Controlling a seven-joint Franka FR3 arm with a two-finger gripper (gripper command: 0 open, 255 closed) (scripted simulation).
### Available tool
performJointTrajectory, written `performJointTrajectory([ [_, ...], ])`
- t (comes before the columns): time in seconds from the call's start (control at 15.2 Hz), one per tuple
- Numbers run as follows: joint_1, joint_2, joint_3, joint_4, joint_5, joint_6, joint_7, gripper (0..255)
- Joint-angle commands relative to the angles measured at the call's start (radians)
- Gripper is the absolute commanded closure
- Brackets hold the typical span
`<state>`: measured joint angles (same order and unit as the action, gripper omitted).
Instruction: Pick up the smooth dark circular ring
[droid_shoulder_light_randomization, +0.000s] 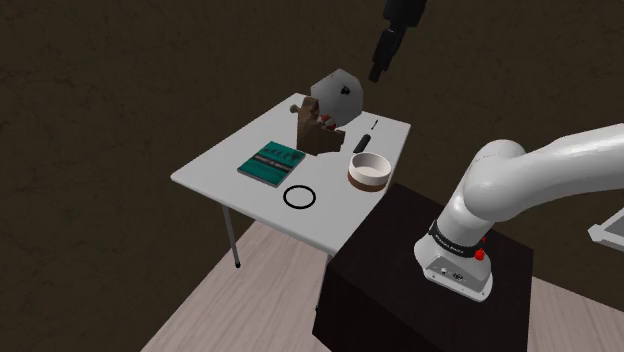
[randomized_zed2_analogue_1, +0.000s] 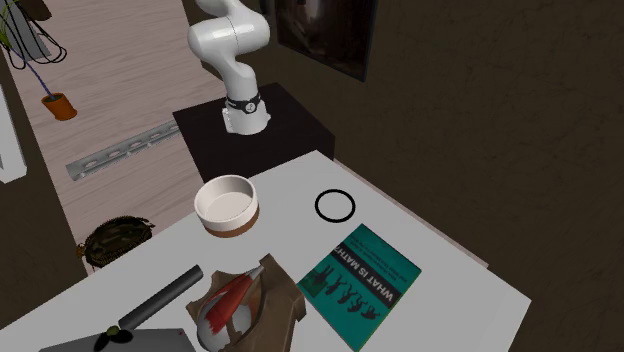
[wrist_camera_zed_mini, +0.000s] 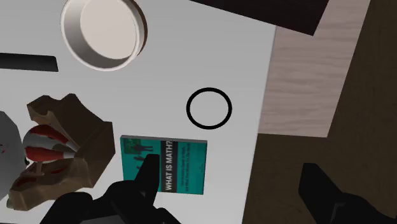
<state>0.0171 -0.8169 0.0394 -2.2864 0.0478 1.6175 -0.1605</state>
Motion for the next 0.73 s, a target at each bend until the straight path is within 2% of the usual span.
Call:
performJointTrajectory([
  [0.0, 0.0, 0.0, 0.0, 0.0, 0.0, 0.0, 0.0, 0],
  [0.66, -0.009, 0.163, 0.016, -0.197, -0.006, 0.322, 0.001, 0],
])
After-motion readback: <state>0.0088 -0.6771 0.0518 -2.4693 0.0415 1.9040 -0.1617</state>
